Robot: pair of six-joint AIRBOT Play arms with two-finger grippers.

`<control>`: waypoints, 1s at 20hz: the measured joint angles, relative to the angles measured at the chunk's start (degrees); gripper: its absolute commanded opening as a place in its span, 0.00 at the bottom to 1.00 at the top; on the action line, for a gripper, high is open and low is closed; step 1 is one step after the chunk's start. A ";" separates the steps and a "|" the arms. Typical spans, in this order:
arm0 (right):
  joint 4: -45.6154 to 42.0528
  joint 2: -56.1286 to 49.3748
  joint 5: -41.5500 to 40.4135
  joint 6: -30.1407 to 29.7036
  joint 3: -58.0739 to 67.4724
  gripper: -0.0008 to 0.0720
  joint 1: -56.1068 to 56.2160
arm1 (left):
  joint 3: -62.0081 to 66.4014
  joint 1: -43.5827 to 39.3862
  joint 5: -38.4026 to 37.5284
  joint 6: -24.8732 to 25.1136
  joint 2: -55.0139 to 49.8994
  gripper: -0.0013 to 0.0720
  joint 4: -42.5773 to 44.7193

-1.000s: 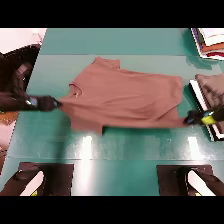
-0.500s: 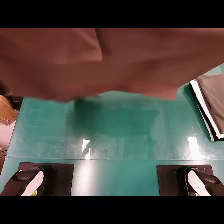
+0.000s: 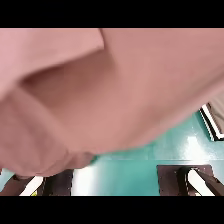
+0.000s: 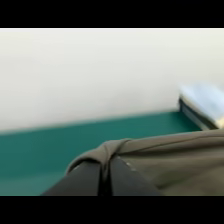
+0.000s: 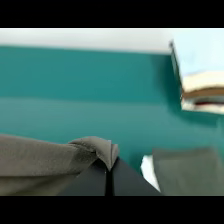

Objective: Fold the shirts.

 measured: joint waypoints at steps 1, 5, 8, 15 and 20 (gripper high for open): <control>-0.07 -1.73 1.18 0.24 -1.99 0.03 0.13 | -3.80 0.00 -0.74 -0.11 -1.49 0.05 0.04; -1.40 -11.85 4.76 0.76 -10.19 0.03 4.07 | -18.71 0.00 -2.29 -0.24 -11.21 0.05 0.13; -3.39 -23.56 5.51 0.94 -15.04 0.03 8.11 | -24.46 0.04 -1.70 0.15 -21.31 0.05 0.11; -4.94 -48.09 0.63 1.03 -4.55 0.03 12.52 | -20.46 0.04 9.70 4.35 -42.47 0.05 -4.02; -5.09 -52.52 -4.31 1.09 1.60 0.03 13.03 | -14.43 0.02 12.94 5.22 -47.71 0.05 -4.70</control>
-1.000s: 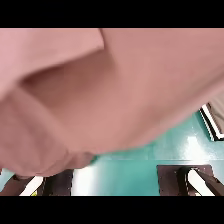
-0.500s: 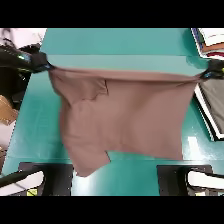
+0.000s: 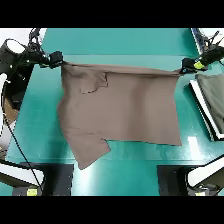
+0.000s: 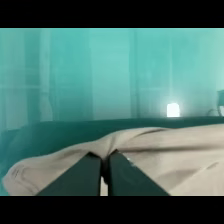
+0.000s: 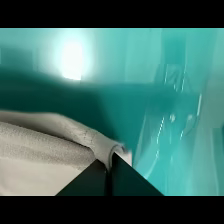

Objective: Fold the shirts.

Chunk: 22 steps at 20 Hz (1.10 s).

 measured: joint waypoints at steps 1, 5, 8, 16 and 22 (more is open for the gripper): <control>-0.22 0.63 -0.61 0.00 -1.07 0.03 0.04 | 0.59 0.00 -1.25 0.09 -0.26 0.05 0.28; -0.96 5.16 -3.08 0.04 -9.86 0.03 0.17 | -0.48 -0.66 -9.35 0.20 -0.85 0.05 4.42; -1.42 8.61 -5.29 0.07 -18.53 0.03 0.85 | -5.22 -1.64 -12.35 0.22 -0.98 0.05 7.52; 1.29 14.38 -7.08 0.79 -29.18 0.63 2.34 | -12.09 -2.40 -17.51 -0.98 1.22 0.75 9.92; 2.67 24.24 -1.40 0.85 -30.12 0.63 2.75 | -27.80 -2.38 -20.68 -3.34 18.21 0.75 15.93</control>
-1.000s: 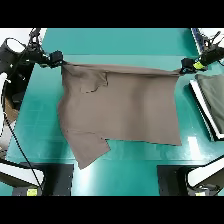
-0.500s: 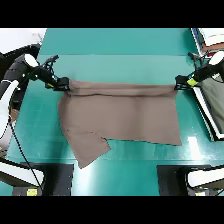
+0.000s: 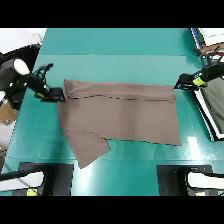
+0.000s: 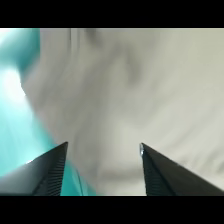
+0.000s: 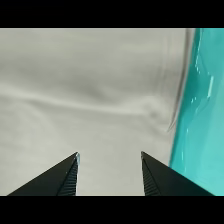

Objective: Fold the shirts.

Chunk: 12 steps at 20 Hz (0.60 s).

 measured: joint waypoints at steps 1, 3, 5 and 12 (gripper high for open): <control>0.00 1.77 0.57 0.02 -0.04 0.63 0.07 | -4.33 0.02 -0.07 -0.24 3.50 0.75 0.00; 0.13 5.03 1.62 0.02 -0.11 0.63 0.15 | -13.70 0.02 -0.48 -0.74 10.69 0.75 -0.81; 0.15 7.65 2.71 0.04 -0.13 0.63 0.15 | -21.53 -0.02 -0.42 -1.40 16.15 0.75 -2.36; 0.52 12.39 4.33 0.09 -0.13 0.63 0.15 | -37.70 -0.02 4.55 -1.95 23.50 0.75 -10.64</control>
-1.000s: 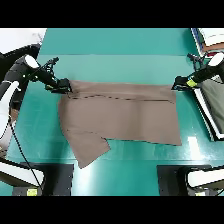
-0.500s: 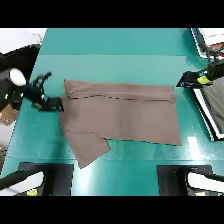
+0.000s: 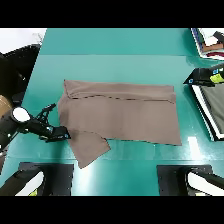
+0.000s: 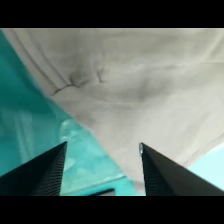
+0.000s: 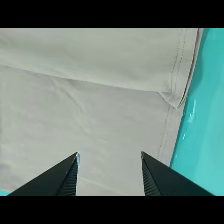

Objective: Fold the shirts.

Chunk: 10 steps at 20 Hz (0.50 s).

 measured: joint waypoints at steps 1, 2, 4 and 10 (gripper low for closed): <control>0.07 0.24 0.07 0.00 0.00 0.63 0.00 | -1.18 0.00 1.27 0.00 0.20 0.75 -0.96; 0.09 0.37 0.09 0.02 0.00 0.63 0.00 | -2.21 0.02 2.67 0.00 0.37 0.75 -2.23; 0.11 0.57 0.22 0.02 0.00 0.63 0.00 | -3.91 -0.02 4.55 0.20 0.66 0.75 -4.94; 0.20 0.74 1.16 0.04 0.00 0.63 -0.22 | -5.79 -0.07 8.46 2.45 0.63 0.05 -7.93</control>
